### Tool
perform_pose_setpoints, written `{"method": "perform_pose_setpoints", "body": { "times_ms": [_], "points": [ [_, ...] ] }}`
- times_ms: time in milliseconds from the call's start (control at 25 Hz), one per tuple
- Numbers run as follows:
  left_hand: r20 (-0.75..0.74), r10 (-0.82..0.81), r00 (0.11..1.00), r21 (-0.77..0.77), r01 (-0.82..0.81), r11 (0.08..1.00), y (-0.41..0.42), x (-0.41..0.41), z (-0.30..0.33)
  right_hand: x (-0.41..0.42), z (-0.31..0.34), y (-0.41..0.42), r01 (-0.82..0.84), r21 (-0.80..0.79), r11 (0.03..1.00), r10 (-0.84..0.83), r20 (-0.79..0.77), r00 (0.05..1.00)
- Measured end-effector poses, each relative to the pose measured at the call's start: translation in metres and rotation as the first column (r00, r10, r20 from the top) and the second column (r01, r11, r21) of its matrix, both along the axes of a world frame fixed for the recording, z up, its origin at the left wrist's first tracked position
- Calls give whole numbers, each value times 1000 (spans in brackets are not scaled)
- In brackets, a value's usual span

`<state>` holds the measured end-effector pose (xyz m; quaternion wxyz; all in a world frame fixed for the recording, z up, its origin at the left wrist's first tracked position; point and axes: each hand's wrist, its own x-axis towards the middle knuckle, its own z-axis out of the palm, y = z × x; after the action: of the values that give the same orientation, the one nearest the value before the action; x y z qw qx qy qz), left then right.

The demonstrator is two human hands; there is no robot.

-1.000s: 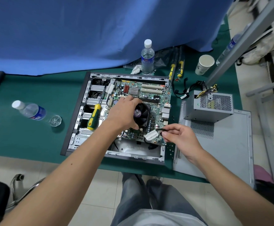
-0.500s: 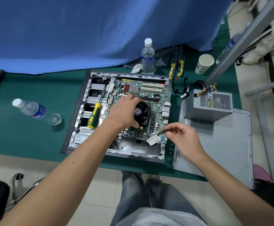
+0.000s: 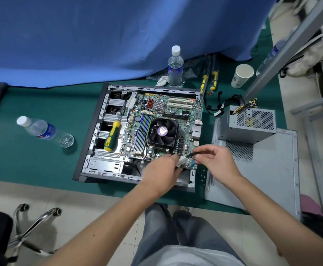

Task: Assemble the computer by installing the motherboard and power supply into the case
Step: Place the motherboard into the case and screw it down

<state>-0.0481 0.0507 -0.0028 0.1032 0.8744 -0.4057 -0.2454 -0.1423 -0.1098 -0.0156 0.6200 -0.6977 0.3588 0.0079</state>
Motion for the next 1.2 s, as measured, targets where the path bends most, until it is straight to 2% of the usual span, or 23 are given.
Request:
{"method": "perform_pose_setpoints", "body": {
  "times_ms": [80,200,320,600,720,880,960,1000,1080,1120,1200],
  "points": [
    [-114,141,983,-49,-148,988,-1,0,-6,3,-1,0,-47,-79,996,45,-26,999],
    [-254,325,911,-98,-359,928,0,8,-10,7,-3,-3,-195,-306,932,169,-111,979],
    [-300,378,876,-121,-428,896,0,9,-7,10,-4,-7,-298,-409,863,250,-167,954],
    [-407,495,768,-172,-596,784,1,6,-10,15,-5,-9,-385,-481,787,317,-219,923],
    [-323,438,839,-157,-504,849,2,9,-7,16,-6,-8,-416,-511,752,343,-236,909],
    [-63,197,978,16,-197,980,1,25,9,17,-6,-8,-452,-534,715,373,-255,892],
    [62,72,995,92,-78,993,-2,37,21,18,-3,-6,-487,-545,683,407,-269,873],
    [111,57,992,84,-66,994,-4,47,28,20,-2,-5,-510,-553,659,430,-280,858],
    [181,63,981,-28,-58,998,-6,68,42,25,1,-4,-538,-552,637,451,-299,841],
    [193,46,980,-69,-33,997,-9,78,47,27,2,-4,-543,-542,641,449,-309,838],
    [134,-54,990,-3,55,998,-16,94,51,28,1,-4,-560,-540,629,451,-333,828]
  ]
}}
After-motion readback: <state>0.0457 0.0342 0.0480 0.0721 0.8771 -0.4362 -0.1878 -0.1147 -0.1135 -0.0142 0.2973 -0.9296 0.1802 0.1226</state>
